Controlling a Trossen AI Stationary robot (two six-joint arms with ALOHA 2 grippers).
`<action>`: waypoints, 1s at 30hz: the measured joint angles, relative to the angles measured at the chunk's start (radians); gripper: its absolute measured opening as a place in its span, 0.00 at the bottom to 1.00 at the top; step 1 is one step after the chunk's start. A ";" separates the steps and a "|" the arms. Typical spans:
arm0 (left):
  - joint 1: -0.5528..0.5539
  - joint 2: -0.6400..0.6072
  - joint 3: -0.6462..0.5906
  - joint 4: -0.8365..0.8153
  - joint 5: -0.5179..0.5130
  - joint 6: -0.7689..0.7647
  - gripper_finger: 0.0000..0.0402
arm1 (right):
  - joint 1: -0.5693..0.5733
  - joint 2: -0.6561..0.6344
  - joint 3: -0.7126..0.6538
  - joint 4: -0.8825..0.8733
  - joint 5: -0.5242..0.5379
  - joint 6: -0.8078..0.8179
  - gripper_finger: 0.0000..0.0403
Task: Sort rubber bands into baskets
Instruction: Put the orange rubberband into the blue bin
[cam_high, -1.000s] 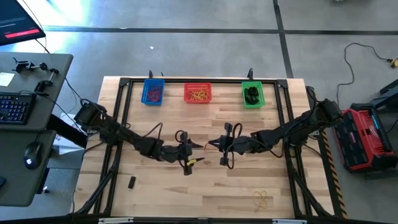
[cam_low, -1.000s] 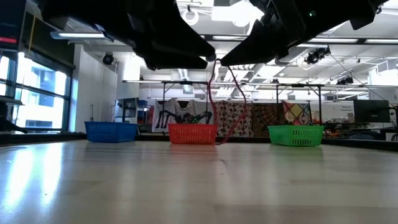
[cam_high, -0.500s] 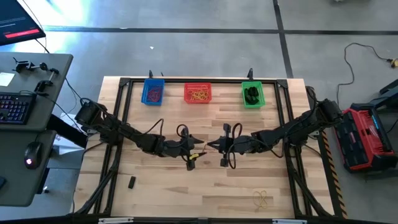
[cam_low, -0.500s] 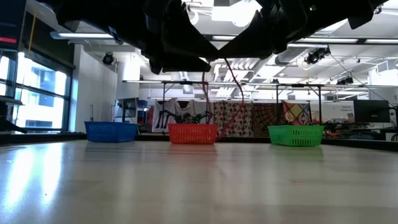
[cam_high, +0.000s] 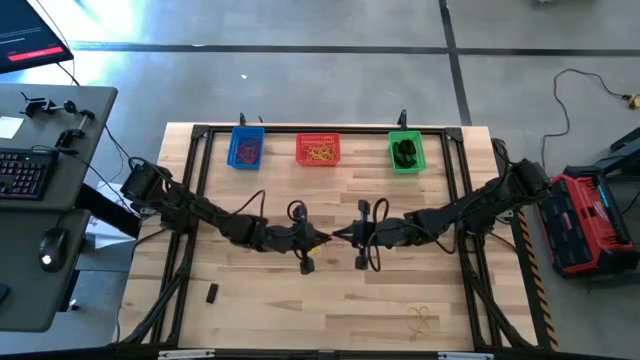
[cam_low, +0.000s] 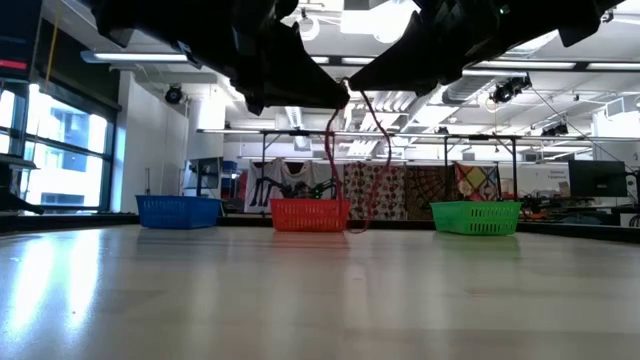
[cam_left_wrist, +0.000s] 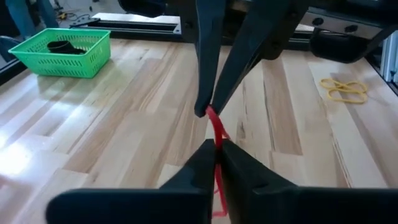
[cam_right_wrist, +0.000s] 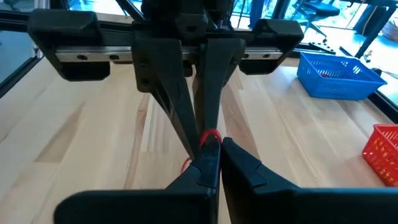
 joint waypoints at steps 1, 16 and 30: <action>0.000 0.000 0.000 0.000 0.000 0.000 0.02 | 0.000 0.000 0.000 0.000 0.001 0.005 0.00; 0.002 -0.168 0.001 -0.242 -0.078 -0.027 0.00 | 0.000 -0.005 0.000 -0.015 0.043 0.004 0.39; 0.049 -0.453 0.001 -0.756 -0.259 -0.247 0.00 | 0.000 -0.050 0.000 -0.073 0.097 0.004 0.43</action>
